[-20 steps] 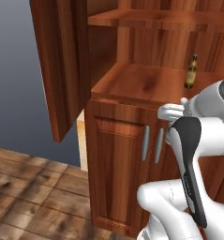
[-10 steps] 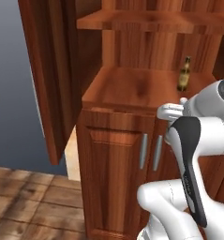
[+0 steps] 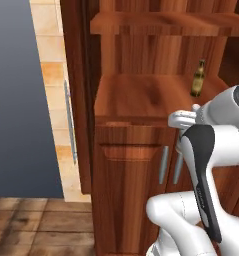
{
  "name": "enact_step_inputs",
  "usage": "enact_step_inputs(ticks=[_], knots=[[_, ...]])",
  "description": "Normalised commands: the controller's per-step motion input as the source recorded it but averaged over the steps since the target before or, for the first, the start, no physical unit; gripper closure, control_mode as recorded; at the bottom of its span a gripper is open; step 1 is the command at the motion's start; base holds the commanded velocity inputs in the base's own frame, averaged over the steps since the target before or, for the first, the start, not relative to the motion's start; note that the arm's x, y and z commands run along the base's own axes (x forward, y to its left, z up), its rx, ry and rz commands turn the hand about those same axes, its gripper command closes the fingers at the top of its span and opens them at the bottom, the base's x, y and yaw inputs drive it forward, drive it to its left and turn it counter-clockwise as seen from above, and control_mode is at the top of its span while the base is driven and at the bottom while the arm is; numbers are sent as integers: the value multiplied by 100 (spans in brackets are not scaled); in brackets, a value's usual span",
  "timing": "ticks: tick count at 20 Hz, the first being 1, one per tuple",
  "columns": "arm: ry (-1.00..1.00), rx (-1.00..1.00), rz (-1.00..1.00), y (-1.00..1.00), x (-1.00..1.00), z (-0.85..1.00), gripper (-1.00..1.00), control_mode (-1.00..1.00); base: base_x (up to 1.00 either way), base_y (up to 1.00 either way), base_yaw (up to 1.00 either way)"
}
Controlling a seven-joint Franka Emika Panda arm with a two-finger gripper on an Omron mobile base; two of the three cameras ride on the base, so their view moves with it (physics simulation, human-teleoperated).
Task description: Sort all alcoholic drinks to one cabinet, and non-alcoholic drinks to the other.
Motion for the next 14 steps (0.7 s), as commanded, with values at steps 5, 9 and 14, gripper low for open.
enact_step_inputs(ticks=[5,9,14], knots=[[0,0,0,0,0,0,100,100,28,33,-25],[0,0,0,0,0,0,100,100,34,8,-19],[0,0,0,0,0,0,100,100,54,0,-11]])
